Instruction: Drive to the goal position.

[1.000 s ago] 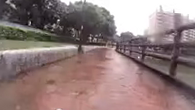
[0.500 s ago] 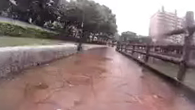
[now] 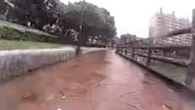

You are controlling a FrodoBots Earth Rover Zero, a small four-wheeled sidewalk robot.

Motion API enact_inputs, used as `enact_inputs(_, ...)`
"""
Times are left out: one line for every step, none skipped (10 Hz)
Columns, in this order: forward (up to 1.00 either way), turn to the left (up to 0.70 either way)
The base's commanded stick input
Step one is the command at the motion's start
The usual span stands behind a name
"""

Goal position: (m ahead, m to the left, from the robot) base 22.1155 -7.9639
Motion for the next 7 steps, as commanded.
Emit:
enact_inputs(0.5, 0.0)
enact_inputs(0.5, 0.0)
enact_inputs(0.5, 0.0)
enact_inputs(0.5, 0.0)
enact_inputs(0.5, 0.0)
enact_inputs(0.5, 0.03)
enact_inputs(0.5, 0.18)
